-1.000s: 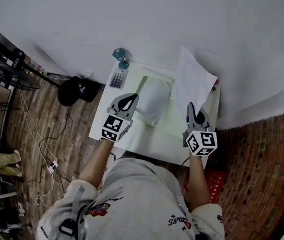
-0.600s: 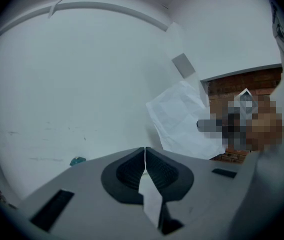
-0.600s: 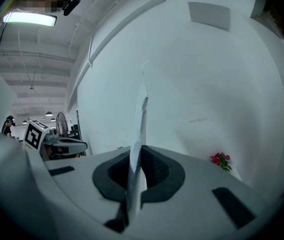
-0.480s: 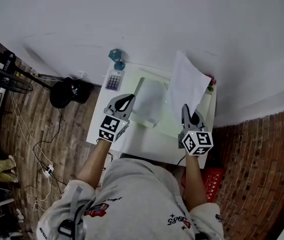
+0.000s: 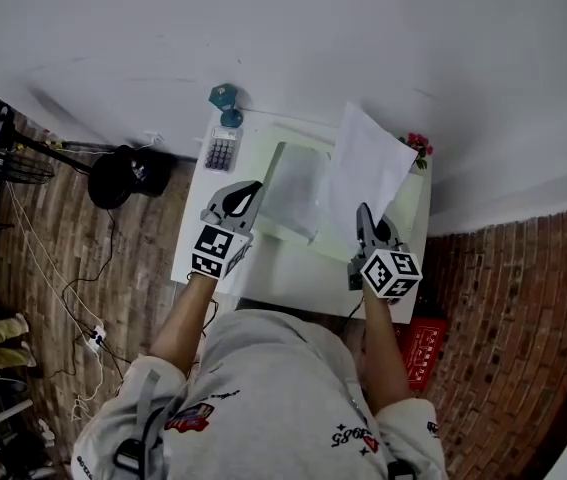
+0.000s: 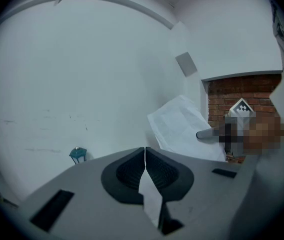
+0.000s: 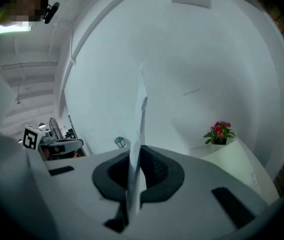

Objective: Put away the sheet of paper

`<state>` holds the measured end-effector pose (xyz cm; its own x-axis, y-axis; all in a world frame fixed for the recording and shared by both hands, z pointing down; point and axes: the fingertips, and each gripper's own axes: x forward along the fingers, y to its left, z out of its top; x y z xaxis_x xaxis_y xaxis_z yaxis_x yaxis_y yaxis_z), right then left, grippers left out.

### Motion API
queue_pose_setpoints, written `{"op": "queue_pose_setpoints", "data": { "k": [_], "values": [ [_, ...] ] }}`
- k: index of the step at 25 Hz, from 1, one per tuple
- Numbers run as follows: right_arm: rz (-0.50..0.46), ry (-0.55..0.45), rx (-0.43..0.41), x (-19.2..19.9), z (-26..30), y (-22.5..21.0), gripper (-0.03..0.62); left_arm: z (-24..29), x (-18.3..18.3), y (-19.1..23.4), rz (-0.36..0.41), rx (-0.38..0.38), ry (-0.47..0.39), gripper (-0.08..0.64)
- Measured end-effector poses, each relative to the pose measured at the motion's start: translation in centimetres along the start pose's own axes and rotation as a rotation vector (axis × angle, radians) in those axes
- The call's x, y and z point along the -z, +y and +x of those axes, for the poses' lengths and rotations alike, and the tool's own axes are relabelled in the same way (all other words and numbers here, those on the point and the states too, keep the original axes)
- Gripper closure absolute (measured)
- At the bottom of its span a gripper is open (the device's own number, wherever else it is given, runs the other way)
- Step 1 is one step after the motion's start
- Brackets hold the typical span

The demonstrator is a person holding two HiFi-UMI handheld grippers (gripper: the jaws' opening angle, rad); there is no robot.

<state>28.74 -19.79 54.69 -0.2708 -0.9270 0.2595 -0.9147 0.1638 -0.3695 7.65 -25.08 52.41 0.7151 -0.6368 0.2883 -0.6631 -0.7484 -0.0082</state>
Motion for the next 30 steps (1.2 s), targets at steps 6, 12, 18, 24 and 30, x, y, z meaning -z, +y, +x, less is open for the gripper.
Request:
{"op": "queue_pose_setpoints", "data": {
  "k": [6, 12, 18, 24, 30],
  "values": [
    [0.137, 0.090, 0.002, 5.3, 2.0, -1.9, 0.588, -0.6, 1.1, 1.0, -0.016, -0.013, 0.010, 0.535],
    [0.187, 0.208, 0.042, 10.7, 3.2, -3.2, 0.588, -1.2, 2.3, 1.9, -0.025, -0.034, 0.038, 0.535],
    [0.222, 0.335, 0.106, 14.5, 3.4, -5.4, 0.588, -1.2, 2.8, 2.5, -0.028, -0.053, 0.049, 0.535],
    [0.312, 0.420, 0.151, 17.2, 3.3, -7.1, 0.586, -1.2, 3.2, 2.8, -0.030, -0.074, 0.051, 0.535],
    [0.308, 0.438, 0.132, 17.7, 4.7, -7.5, 0.586, -1.3, 3.9, 3.0, -0.033, -0.084, 0.070, 0.535]
  ]
}}
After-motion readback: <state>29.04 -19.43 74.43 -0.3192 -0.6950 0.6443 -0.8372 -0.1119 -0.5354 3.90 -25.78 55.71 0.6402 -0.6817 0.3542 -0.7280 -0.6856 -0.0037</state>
